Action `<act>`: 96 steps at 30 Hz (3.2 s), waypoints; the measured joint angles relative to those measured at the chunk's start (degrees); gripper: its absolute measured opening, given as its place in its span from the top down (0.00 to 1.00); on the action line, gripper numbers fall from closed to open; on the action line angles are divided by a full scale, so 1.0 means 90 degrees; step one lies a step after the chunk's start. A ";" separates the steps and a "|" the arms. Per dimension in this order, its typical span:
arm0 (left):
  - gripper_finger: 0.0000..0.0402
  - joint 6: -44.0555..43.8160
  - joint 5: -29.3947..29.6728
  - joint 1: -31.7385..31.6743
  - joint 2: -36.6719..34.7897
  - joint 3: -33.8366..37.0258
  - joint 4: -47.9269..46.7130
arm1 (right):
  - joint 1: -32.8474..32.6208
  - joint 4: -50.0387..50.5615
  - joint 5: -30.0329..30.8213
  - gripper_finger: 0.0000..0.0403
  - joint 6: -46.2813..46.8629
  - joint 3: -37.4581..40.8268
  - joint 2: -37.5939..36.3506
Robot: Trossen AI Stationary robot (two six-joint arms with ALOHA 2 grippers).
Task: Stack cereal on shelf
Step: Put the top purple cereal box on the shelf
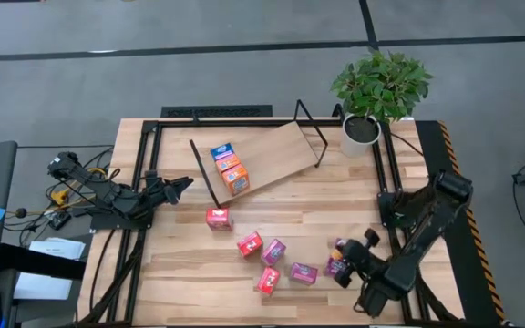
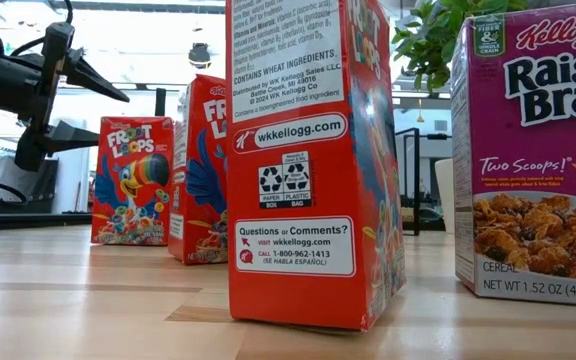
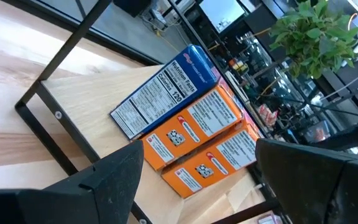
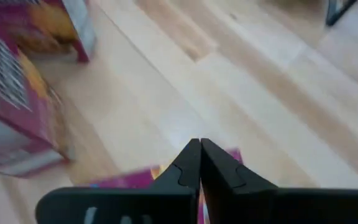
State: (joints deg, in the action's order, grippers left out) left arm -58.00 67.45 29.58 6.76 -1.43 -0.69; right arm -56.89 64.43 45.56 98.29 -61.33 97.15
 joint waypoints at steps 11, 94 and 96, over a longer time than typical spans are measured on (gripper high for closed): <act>0.25 -0.0097 -0.0086 0.0002 0.0000 -0.0001 0.0007 | -0.0129 -0.0562 -0.1760 0.98 -0.2066 -0.0400 -0.1461; 0.25 -0.0214 -0.0652 0.0000 0.0013 -0.0001 0.0092 | 0.1867 -0.2540 0.0170 0.98 -0.4507 0.0740 -0.1355; 0.25 -0.0228 -0.0654 0.0001 0.0028 -0.0001 0.0091 | 0.1573 -0.2516 0.0201 0.96 -0.3505 0.1073 -0.1453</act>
State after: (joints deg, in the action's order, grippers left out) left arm -60.05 61.56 29.60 7.02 -1.43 0.13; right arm -42.73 41.78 47.37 66.74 -51.67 84.07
